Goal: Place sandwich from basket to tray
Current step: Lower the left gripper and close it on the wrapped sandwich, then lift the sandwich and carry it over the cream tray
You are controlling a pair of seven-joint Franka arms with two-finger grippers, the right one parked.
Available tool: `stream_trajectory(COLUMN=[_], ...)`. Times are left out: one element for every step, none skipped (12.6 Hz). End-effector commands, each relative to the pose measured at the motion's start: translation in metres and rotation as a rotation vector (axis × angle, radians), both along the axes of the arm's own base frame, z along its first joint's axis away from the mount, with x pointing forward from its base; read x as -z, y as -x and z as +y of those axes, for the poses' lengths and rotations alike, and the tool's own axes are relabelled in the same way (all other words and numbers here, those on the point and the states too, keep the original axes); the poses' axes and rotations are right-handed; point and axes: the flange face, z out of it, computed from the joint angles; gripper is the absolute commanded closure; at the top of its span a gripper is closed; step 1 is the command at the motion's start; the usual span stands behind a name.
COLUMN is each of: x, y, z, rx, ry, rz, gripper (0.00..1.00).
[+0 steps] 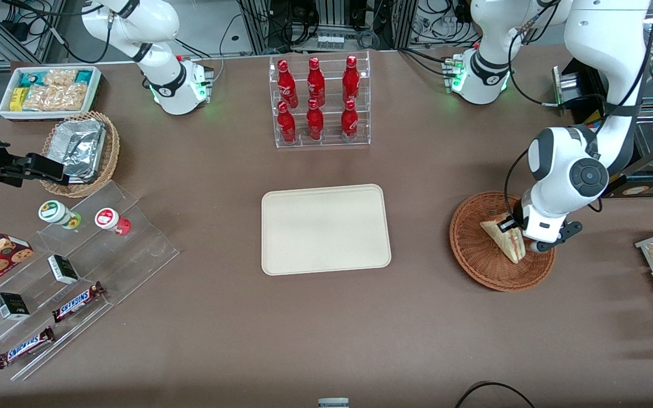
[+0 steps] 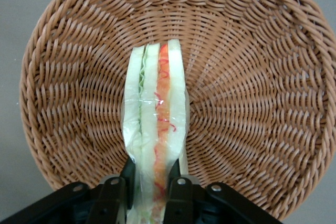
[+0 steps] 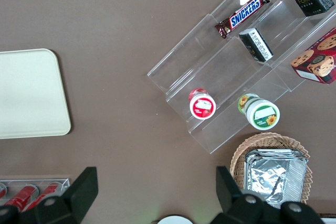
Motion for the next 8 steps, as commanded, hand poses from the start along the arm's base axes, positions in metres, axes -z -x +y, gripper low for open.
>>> stream_trajectory(x=[-0.031, -0.044, -0.058, -0.073, -0.083, -0.091, -0.094, -0.097], y=[-0.007, -0.011, -0.015, -0.019, -0.022, -0.023, -0.020, -0.016], z=[-0.011, -0.023, -0.029, -0.042, -0.053, -0.071, -0.093, -0.113], rx=[0.026, 0.058, 0.096, 0.137, 0.163, 0.200, 0.252, 0.295], ry=[0.005, 0.009, 0.012, 0.015, 0.017, 0.023, 0.023, 0.032], rz=[0.025, 0.037, 0.060, 0.079, 0.087, 0.080, 0.075, 0.071], gripper=[1.00, 1.00, 1.00, 1.00, 1.00, 1.00, 1.00, 1.00])
